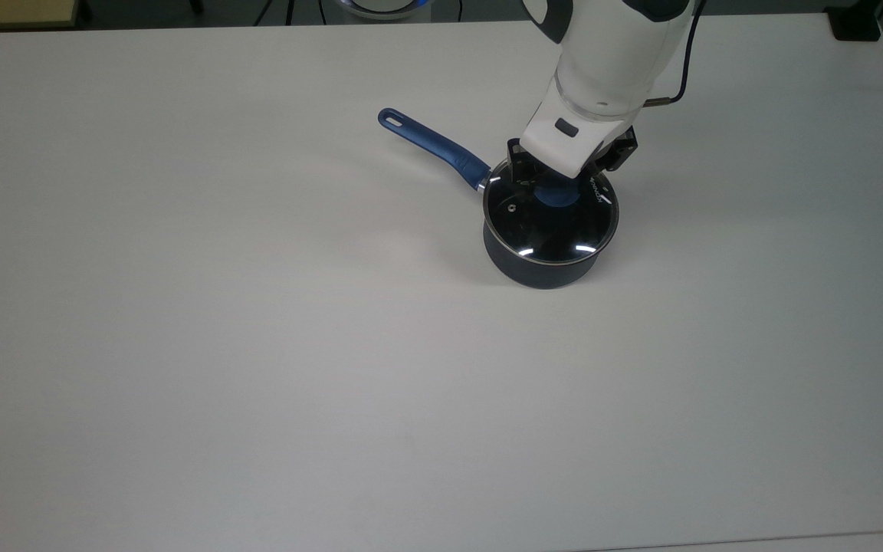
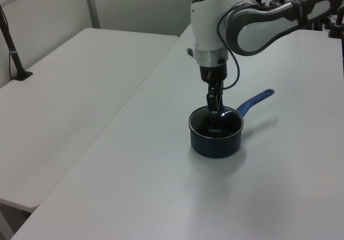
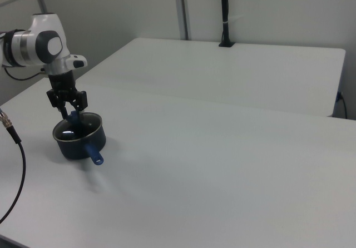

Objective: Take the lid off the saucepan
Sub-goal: 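Lift the glass lid up off the saucepan rim by its knob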

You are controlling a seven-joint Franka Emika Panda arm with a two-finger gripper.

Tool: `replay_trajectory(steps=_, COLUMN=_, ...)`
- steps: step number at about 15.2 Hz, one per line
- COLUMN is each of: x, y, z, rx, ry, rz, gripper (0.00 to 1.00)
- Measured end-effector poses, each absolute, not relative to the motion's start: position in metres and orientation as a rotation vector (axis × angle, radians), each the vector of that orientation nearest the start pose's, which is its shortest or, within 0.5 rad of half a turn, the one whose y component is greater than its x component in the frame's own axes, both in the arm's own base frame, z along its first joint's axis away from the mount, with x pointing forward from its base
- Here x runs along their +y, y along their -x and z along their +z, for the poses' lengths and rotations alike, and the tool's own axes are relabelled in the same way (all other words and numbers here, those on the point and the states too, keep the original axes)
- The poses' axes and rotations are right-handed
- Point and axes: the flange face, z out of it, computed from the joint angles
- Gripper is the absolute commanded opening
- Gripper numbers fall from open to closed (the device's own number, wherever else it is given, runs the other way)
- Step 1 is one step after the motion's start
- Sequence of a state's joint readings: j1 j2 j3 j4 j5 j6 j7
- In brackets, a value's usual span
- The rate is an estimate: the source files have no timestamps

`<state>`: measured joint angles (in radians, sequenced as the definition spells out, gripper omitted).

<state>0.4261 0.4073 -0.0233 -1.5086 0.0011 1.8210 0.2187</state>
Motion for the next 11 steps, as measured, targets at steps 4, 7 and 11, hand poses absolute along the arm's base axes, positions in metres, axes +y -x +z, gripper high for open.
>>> replay_trajectory(steps=4, x=0.269, y=-0.611, z=0.425, rx=-0.296, ry=3.161, rz=0.133, gripper=0.27)
replay_trajectory(steps=7, x=0.269, y=-0.612, z=0.436, rx=-0.291, ry=3.157, rz=0.105, gripper=0.27)
replay_trajectory(steps=11, x=0.249, y=-0.604, z=0.49, rx=-0.249, ry=3.149, rz=0.051, gripper=0.27)
